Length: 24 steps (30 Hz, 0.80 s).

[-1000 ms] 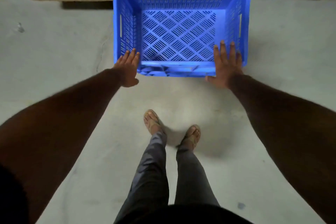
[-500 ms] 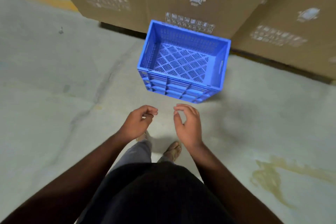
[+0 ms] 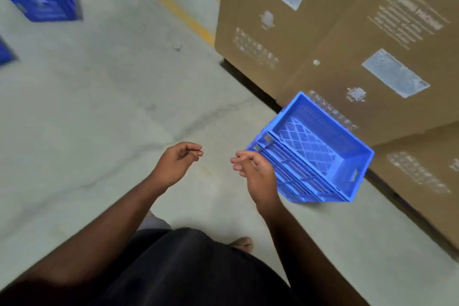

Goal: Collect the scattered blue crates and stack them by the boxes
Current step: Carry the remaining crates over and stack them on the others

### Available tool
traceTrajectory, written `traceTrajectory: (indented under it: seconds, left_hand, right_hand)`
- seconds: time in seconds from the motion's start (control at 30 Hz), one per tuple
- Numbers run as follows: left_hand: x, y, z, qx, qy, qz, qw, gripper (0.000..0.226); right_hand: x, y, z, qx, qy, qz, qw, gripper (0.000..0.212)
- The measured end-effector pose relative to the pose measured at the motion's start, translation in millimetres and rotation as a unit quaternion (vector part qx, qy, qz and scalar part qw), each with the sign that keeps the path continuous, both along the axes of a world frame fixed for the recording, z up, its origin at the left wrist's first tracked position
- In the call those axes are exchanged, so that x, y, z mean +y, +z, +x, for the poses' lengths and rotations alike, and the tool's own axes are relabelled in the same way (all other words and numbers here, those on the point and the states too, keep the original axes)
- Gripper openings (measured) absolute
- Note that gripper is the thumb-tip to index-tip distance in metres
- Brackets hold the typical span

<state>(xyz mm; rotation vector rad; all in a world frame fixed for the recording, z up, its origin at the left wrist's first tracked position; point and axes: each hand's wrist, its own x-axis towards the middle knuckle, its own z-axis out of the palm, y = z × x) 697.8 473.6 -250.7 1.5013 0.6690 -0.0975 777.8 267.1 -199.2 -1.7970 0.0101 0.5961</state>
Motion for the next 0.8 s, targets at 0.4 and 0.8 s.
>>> traceTrajectory:
  seconds: [0.4, 0.8]
  left_hand:
    - [320, 46, -116, 0.019, 0.227, 0.019, 0.974, 0.019]
    - [611, 36, -95, 0.057, 0.426, 0.016, 0.903, 0.017]
  right_hand:
    - [367, 22, -25, 0.045, 0.204, -0.002, 0.978, 0.014]
    - [758, 2, 54, 0.042, 0.388, 0.026, 0.920, 0.016]
